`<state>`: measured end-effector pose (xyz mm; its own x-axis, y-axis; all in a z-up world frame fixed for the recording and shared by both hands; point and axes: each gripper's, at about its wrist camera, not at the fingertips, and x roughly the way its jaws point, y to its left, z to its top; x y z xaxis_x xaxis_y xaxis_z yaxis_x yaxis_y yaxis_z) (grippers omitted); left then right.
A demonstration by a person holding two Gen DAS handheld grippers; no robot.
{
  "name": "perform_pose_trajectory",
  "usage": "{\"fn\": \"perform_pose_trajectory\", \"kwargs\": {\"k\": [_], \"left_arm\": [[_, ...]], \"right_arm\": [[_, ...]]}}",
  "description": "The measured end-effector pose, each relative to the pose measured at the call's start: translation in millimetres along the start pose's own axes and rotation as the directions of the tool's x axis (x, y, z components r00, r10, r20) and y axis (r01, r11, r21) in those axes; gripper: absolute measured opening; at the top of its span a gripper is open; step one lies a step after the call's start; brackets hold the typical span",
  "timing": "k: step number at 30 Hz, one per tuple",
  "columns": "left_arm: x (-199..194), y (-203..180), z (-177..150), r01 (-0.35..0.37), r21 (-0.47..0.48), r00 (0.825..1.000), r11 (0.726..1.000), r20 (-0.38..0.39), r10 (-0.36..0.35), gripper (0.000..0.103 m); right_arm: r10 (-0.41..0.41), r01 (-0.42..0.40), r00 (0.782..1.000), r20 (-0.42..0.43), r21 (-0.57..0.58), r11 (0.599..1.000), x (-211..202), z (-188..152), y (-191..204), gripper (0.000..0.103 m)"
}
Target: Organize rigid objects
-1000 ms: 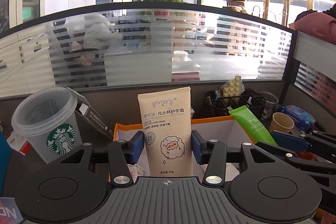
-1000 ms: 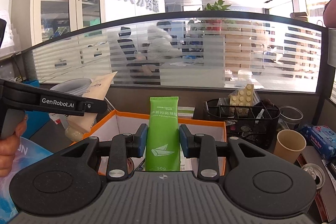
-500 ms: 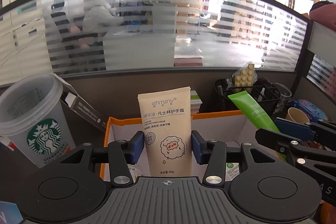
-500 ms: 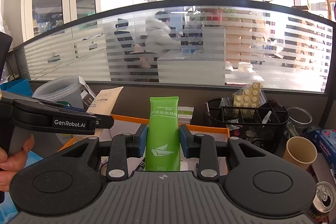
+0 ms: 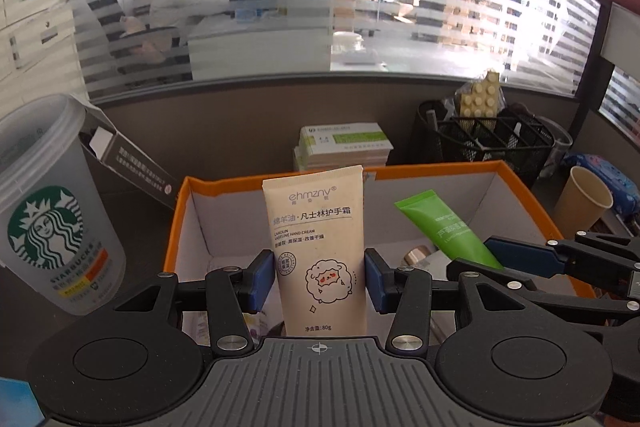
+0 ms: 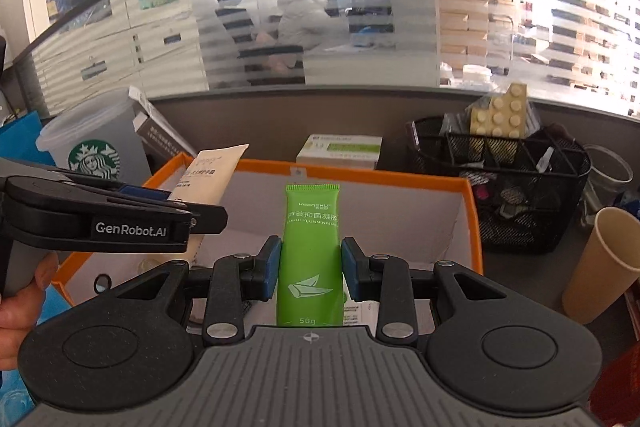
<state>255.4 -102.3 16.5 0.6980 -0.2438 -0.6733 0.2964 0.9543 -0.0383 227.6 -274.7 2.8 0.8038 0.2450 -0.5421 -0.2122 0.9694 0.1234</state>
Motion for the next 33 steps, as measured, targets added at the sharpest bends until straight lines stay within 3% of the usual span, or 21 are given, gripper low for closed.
{"fn": "perform_pose_trajectory", "kwargs": {"k": [33], "left_arm": [[10.8, 10.6, -22.3, -0.072, 0.046, 0.995, 0.996, -0.059, 0.075, 0.046]], "right_arm": [[-0.048, 0.024, 0.988, -0.146, -0.159, 0.987, 34.5, -8.8, 43.1, 0.031]]}}
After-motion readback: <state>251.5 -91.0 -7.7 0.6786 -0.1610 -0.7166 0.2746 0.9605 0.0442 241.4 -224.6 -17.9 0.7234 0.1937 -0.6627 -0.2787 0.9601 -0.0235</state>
